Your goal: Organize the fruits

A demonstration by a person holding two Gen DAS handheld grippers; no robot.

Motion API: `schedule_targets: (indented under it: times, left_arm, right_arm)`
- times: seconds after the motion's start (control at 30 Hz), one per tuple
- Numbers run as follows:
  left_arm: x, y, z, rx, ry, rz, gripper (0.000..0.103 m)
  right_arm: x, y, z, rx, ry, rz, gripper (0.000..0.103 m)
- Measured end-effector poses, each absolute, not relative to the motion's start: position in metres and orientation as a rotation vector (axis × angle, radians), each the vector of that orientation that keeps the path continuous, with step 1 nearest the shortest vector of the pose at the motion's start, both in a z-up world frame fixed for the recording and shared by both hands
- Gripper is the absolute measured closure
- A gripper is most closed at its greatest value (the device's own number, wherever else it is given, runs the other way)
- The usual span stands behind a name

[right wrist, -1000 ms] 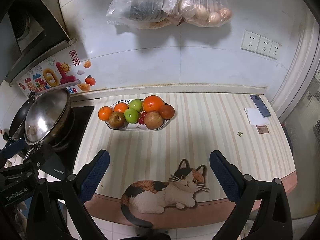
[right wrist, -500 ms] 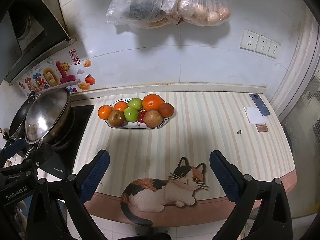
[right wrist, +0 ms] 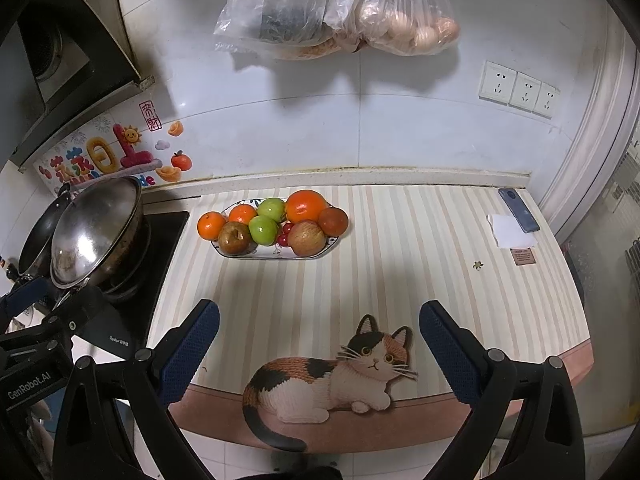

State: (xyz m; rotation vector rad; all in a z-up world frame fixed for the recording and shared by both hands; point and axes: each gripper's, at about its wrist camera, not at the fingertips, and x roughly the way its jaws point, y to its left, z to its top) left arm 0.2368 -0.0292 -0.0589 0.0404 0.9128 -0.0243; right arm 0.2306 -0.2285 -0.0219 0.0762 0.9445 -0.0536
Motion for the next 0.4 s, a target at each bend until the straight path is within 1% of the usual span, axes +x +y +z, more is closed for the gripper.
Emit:
schedule_targets:
  times: [0.4]
  left_arm:
    - [0.2370, -0.0286, -0.0573, 0.037, 0.908, -0.024, 0.000]
  right_arm:
    - [0.2342, -0.2257, -0.0206, 0.080, 0.945, -0.045, 0.001]
